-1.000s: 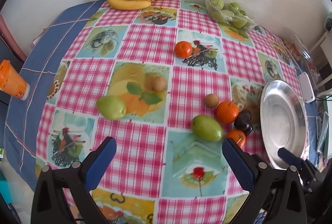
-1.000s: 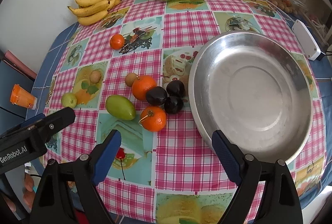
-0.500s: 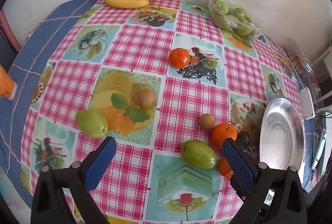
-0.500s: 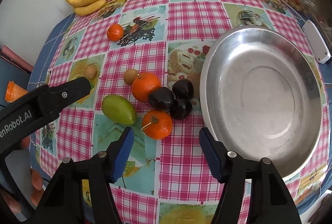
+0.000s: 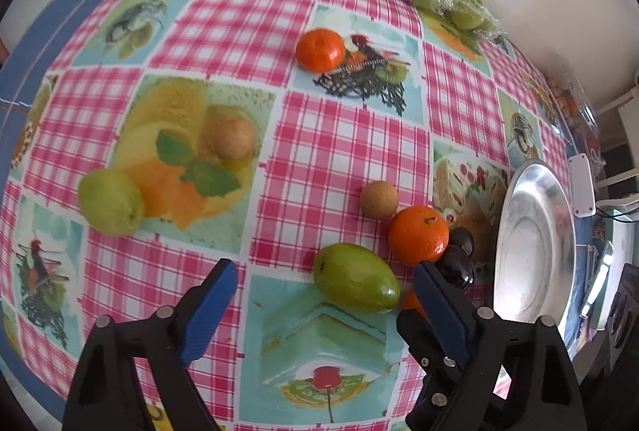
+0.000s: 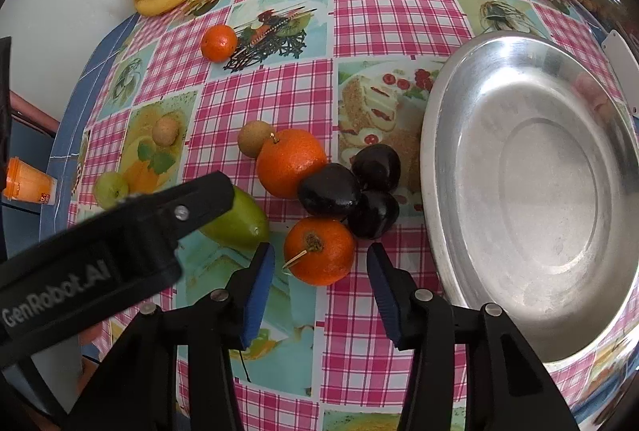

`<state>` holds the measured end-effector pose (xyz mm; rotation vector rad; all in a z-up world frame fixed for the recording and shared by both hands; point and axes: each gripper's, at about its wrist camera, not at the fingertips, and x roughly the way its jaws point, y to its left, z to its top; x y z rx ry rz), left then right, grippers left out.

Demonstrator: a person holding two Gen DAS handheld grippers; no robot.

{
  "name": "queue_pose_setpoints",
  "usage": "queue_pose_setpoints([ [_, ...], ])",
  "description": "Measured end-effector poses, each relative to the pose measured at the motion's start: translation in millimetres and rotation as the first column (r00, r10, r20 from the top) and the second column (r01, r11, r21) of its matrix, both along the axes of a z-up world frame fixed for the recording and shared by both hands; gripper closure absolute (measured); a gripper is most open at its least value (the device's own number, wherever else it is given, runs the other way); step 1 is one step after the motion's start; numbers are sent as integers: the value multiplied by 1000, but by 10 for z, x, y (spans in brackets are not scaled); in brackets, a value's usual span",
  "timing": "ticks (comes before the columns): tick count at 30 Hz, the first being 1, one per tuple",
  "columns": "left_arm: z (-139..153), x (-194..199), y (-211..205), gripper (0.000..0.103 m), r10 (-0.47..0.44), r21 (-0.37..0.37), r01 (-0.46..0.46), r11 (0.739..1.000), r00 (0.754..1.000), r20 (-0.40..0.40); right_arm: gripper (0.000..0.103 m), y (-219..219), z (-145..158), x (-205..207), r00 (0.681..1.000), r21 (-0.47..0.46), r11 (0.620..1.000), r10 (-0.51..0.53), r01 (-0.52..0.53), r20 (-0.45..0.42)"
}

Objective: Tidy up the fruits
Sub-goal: 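Grasp the large green pear with the left tool while the right tool grasps a tangerine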

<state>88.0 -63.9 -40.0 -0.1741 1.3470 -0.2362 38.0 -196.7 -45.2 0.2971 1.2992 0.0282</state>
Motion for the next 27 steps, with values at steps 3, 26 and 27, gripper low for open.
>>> queue_pose_setpoints([
  [3, -51, -10, -32, 22, -6, -37, 5, 999, 1000, -22, 54, 4, -2, 9, 1000, -7, 1000, -2, 2, 8],
  [26, -153, -54, 51, 52, 21, -107, -31, 994, 996, -87, 55, -30, -22, 7, 1000, 4, 1000, -28, 28, 10],
  [27, -149, -61, 77, 52, 27, -105, -36, 994, 996, -87, 56, -26, -24, 8, 1000, 2, 1000, -28, 27, 9],
])
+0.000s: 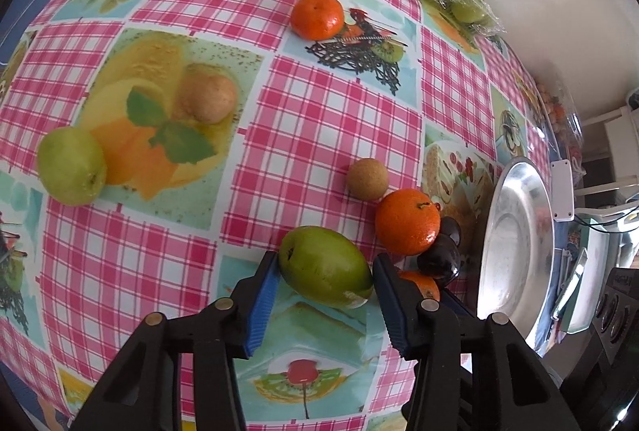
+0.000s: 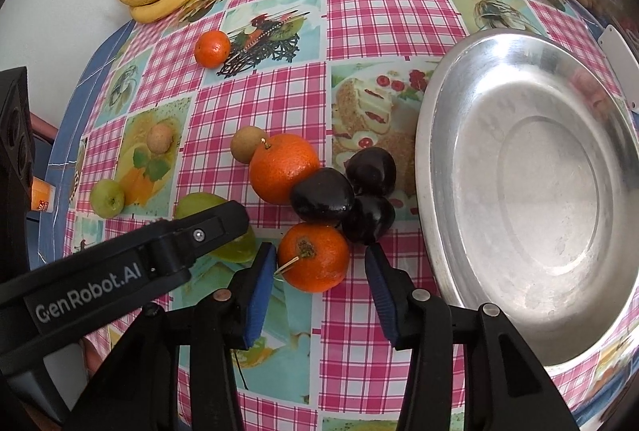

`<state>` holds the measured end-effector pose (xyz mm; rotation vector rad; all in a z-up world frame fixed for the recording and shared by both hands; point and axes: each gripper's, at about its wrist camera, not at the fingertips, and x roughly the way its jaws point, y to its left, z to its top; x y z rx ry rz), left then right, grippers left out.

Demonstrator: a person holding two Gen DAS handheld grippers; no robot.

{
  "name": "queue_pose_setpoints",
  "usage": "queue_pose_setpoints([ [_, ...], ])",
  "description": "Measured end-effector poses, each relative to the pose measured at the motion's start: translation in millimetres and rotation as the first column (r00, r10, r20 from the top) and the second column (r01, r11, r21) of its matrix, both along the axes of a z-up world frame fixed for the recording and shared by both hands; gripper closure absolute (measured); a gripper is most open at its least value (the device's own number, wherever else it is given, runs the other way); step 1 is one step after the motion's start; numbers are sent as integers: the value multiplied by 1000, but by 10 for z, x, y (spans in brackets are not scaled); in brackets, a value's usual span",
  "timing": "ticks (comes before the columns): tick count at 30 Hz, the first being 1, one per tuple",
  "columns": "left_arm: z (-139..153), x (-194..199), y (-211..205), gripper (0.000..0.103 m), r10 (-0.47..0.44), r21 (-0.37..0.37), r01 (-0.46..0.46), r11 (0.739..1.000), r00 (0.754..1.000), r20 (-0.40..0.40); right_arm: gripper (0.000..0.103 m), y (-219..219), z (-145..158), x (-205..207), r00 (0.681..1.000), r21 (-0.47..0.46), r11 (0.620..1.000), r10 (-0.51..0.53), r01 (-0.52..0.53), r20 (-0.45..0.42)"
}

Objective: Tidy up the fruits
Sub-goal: 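Grasp the large green pear with the left tool while the right tool grasps a tangerine, then release the green pear into the steel bowl while the right tool releases the tangerine there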

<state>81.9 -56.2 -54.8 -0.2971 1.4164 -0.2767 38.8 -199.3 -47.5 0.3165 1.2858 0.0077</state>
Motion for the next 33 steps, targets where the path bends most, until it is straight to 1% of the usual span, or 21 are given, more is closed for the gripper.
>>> queue_pose_setpoints([
  [1, 0, -2, 12, 52, 5, 0, -5, 1000, 1000, 0, 56, 6, -1, -2, 1000, -3, 1000, 2, -2, 1],
  [4, 12, 5, 58, 52, 24, 5, -24, 1000, 1000, 0, 64, 18, 3, -5, 1000, 3, 1000, 7, -7, 15],
  [6, 28, 16, 96, 53, 37, 23, -38, 999, 999, 10, 64, 40, 15, -8, 1000, -14, 1000, 12, -12, 16],
  [7, 31, 19, 119, 53, 45, 19, -45, 999, 999, 9, 64, 48, 15, -5, 1000, -20, 1000, 15, -15, 16],
  [16, 76, 22, 220, 53, 84, 14, -84, 996, 996, 23, 64, 34, 59, -32, 1000, -1, 1000, 13, -13, 26],
  [28, 335, 19, 297, 53, 113, -10, -113, 994, 989, 96, 64, 23, 314, -127, 996, 5, 1000, 18, -18, 82],
  [33, 438, -1, 251, 53, 101, -16, -100, 995, 986, 131, 64, -94, 341, -143, 996, 19, 1000, -17, 16, 87],
])
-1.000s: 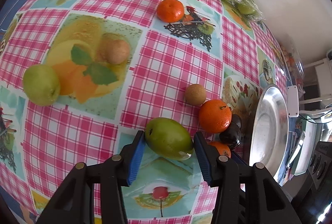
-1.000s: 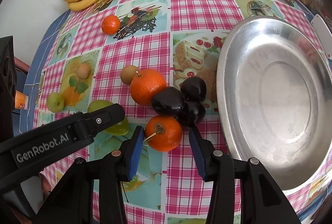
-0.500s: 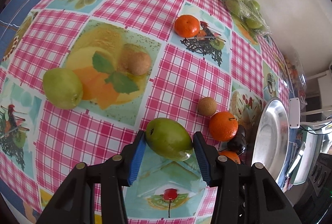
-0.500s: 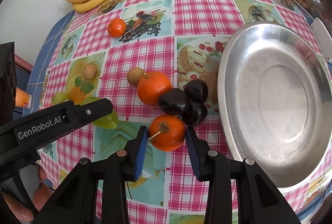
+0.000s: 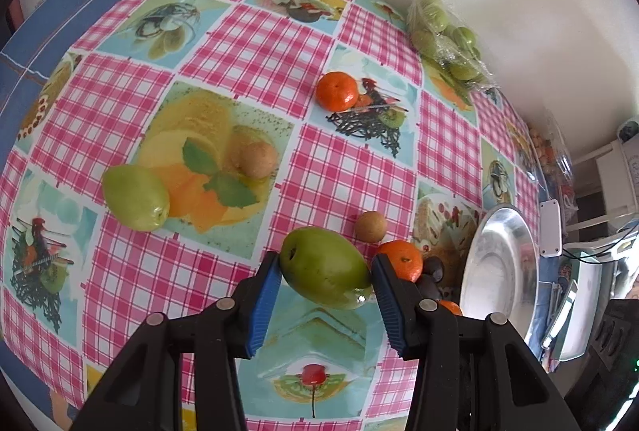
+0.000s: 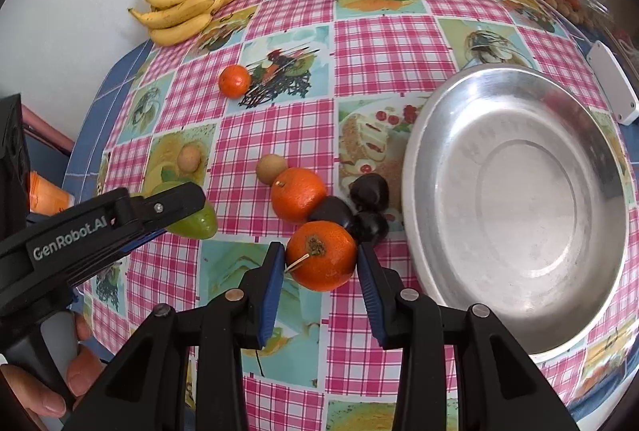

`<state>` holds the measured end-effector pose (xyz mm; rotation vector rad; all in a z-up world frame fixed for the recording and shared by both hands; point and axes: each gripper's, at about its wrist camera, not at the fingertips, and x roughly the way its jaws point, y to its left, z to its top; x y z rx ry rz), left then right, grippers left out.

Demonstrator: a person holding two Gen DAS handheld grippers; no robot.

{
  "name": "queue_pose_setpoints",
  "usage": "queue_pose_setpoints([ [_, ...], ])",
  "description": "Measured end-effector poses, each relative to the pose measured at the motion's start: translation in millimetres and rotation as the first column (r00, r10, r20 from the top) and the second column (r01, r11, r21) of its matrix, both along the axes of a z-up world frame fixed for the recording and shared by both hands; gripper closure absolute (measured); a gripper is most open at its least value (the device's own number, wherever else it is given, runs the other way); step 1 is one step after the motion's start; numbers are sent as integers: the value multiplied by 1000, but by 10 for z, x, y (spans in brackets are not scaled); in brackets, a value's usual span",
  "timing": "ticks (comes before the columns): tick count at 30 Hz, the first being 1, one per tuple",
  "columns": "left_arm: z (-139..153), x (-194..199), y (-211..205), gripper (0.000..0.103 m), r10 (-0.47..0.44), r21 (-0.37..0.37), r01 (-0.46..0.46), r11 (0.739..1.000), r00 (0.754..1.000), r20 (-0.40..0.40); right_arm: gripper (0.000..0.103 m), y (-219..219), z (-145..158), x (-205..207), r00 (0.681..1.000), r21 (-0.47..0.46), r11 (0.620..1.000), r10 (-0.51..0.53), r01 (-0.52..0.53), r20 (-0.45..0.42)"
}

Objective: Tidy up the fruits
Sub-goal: 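Release the green pear into the steel bowl while the right tool releases the tangerine there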

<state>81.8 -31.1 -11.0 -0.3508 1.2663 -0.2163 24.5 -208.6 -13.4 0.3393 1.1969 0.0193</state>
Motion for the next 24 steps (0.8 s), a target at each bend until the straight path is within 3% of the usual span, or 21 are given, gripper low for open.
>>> queue_pose_setpoints([
  [12, 151, -147, -563, 53, -165, 8, 165, 986, 984, 60, 64, -611, 76, -116, 987, 23, 987, -159, 159, 10],
  [24, 120, -412, -1472, 53, -397, 47, 395, 918, 911, 110, 64, -1383, -23, -404, 925, 19, 925, -379, 380, -39],
])
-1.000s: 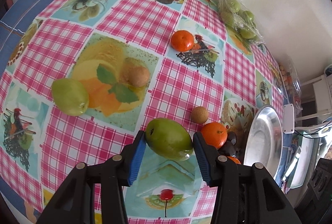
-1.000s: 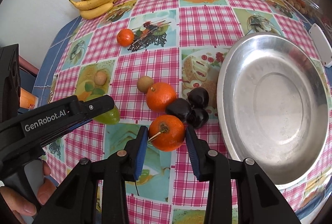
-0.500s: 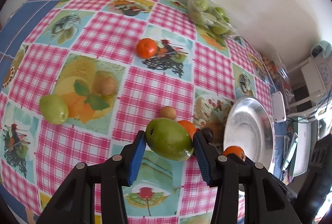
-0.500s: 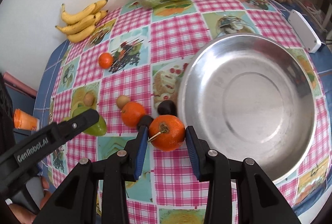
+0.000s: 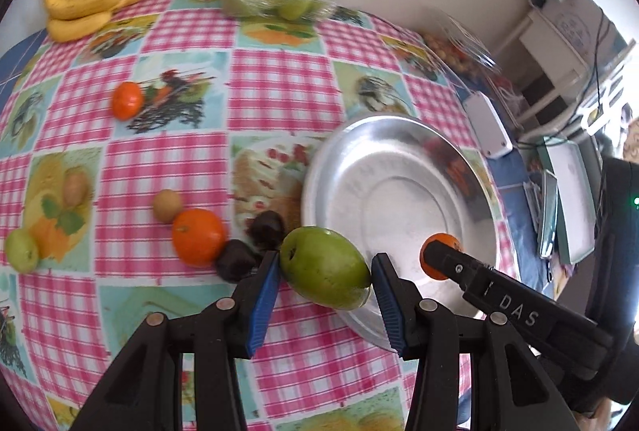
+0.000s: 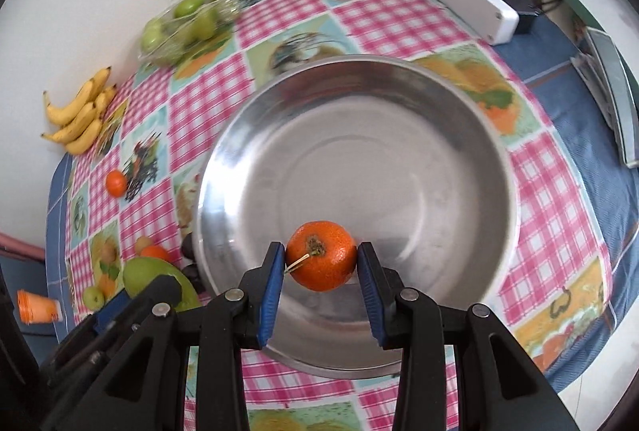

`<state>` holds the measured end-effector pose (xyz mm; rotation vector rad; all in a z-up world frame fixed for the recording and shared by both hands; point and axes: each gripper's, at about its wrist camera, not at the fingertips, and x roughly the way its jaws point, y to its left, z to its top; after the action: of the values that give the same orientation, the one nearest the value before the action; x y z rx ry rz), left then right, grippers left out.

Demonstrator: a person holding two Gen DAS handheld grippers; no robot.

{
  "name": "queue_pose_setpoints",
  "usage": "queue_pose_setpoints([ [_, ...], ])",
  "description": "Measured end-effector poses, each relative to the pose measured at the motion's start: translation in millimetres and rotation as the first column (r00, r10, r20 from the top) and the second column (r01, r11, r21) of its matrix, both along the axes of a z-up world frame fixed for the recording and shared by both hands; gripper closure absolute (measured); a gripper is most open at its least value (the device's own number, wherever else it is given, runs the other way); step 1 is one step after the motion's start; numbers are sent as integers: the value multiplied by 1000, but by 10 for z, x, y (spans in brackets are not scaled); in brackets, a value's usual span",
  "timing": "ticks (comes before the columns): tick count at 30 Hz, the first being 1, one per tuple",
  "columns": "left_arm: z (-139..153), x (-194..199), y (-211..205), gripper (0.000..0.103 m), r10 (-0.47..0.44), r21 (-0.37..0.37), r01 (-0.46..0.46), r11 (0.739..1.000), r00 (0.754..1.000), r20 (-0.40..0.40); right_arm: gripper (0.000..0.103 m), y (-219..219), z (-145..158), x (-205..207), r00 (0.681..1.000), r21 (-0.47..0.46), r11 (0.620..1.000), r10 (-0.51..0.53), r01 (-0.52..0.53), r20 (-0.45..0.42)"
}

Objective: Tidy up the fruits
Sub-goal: 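Release the green pear into the steel bowl while the right tool releases the tangerine there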

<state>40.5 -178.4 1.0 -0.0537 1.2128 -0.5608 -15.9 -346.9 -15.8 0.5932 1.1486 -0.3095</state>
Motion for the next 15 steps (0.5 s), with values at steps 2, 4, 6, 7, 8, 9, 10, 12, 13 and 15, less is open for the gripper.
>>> queue_pose_setpoints([
  [2, -54, -27, -109, 53, -31, 7, 31, 999, 1000, -3, 64, -98, -18, -53, 1000, 7, 1000, -27, 27, -5],
  [4, -96, -57, -180, 53, -57, 22, 57, 998, 998, 1, 64, -164, -43, -85, 999, 8, 999, -42, 42, -15],
  [6, -131, -67, -229, 53, -72, 33, 72, 997, 997, -1, 64, -205, -82, -103, 998, 14, 999, -49, 50, -28],
  [7, -142, -83, -240, 53, -75, 33, 75, 997, 997, -2, 64, -211, -104, -103, 998, 18, 999, -50, 51, -34],
  [8, -158, -83, -248, 53, -77, 33, 77, 996, 997, -5, 64, -216, -130, -101, 998, 23, 998, -50, 51, -42],
  [9, -178, -79, -259, 53, -80, 35, 80, 996, 997, -8, 64, -214, -151, -104, 998, 27, 998, -48, 50, -48],
  [10, -196, -77, -271, 53, -82, 41, 82, 996, 997, -8, 64, -206, -170, -102, 998, 31, 998, -46, 47, -54],
  [12, -201, -87, -305, 53, -94, 63, 93, 994, 995, 17, 64, -197, -205, -91, 997, 47, 998, -41, 44, -61],
  [13, -200, -87, -311, 53, -100, 66, 98, 993, 995, 21, 64, -197, -216, -87, 997, 55, 997, -41, 45, -61],
  [15, -197, -87, -307, 54, -103, 59, 101, 993, 995, 19, 64, -198, -218, -86, 997, 61, 997, -43, 46, -63],
])
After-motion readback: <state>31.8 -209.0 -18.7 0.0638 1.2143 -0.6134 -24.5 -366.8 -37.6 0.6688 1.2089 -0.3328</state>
